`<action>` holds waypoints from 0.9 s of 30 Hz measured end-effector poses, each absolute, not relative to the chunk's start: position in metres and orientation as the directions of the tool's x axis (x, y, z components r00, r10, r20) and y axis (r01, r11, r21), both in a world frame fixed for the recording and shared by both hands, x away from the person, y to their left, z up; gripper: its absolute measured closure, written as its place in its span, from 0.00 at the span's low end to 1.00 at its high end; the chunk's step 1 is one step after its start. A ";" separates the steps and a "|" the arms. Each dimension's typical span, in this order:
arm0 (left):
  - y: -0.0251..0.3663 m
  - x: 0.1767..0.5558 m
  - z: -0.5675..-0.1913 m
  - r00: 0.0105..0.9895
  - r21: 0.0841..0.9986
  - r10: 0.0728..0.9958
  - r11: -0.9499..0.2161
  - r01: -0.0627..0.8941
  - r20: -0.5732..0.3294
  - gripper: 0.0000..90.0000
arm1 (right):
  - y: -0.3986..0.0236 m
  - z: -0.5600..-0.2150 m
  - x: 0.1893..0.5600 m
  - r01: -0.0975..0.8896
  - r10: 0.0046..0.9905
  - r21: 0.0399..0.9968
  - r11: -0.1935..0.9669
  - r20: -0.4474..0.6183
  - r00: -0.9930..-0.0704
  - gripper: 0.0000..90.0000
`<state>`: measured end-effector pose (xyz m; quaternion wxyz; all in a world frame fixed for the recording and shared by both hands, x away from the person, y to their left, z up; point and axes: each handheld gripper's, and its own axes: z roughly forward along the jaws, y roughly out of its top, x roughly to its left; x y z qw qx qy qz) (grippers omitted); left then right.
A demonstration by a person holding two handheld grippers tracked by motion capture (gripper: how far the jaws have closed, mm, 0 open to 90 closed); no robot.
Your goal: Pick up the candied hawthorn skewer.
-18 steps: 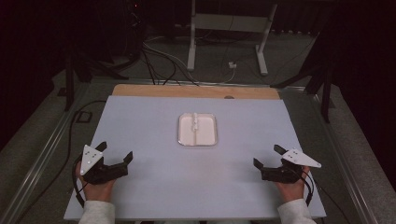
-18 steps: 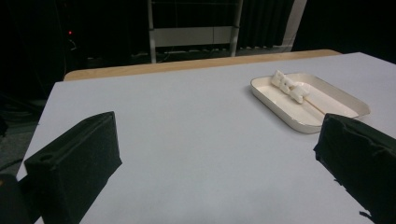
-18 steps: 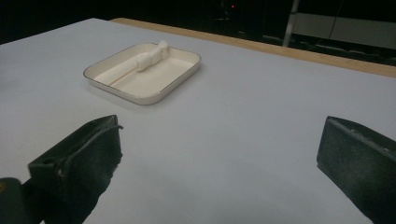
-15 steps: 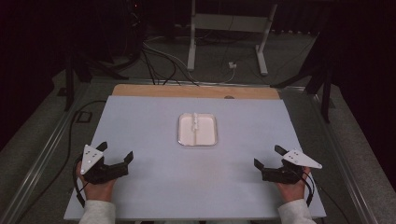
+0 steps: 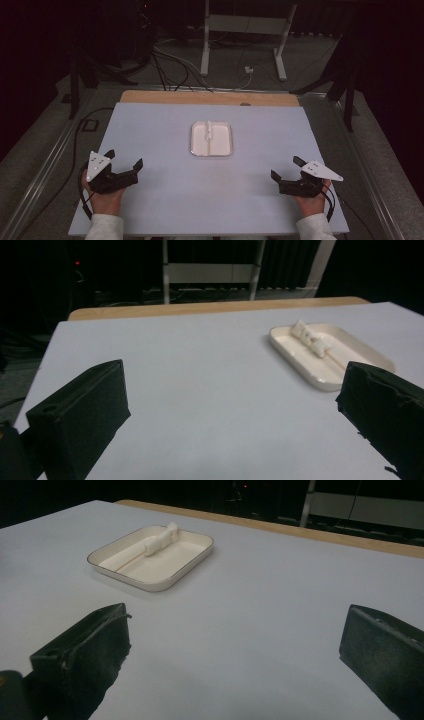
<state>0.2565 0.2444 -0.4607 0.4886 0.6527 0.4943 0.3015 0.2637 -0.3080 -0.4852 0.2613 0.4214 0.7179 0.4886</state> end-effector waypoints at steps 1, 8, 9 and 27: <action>0.242 0.260 -0.456 0.335 0.936 0.939 -0.043 0.348 -0.081 0.01 | -0.307 -0.486 0.264 0.350 0.861 0.921 0.171 0.034 -0.508 0.00; 0.235 0.273 -0.443 0.359 0.937 0.930 -0.054 0.345 -0.079 0.01 | -0.308 -0.486 0.263 0.351 0.864 0.921 0.169 0.034 -0.503 0.00; 0.232 0.278 -0.440 0.370 0.940 0.926 -0.060 0.335 -0.072 0.01 | -0.308 -0.486 0.263 0.351 0.865 0.921 0.169 0.033 -0.501 0.00; 0.197 0.315 -0.431 0.440 0.952 0.898 -0.125 0.280 -0.011 0.01 | -0.311 -0.487 0.264 0.354 0.870 0.922 0.157 0.041 -0.491 0.00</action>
